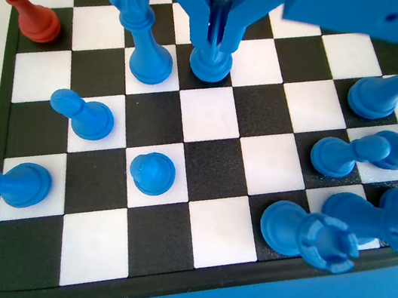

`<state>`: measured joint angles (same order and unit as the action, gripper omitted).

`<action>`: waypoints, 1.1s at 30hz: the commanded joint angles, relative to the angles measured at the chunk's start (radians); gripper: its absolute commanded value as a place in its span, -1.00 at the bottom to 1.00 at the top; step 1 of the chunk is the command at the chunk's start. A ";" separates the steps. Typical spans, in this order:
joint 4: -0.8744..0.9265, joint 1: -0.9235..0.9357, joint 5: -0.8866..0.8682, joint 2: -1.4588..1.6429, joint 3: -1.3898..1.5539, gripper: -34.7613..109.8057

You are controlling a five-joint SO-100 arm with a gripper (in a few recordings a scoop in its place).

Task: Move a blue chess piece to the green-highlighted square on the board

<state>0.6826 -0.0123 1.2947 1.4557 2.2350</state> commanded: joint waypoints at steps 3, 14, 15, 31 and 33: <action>0.002 -0.021 0.006 0.021 -0.003 -0.51; -0.017 -0.031 0.012 0.048 0.018 -0.51; -0.017 -0.031 0.014 0.049 0.020 -0.51; -0.048 -0.009 -0.002 0.055 0.008 -0.25; -0.048 -0.008 0.000 0.061 0.011 -0.24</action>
<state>0.6366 -0.0184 1.2870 1.4603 2.2519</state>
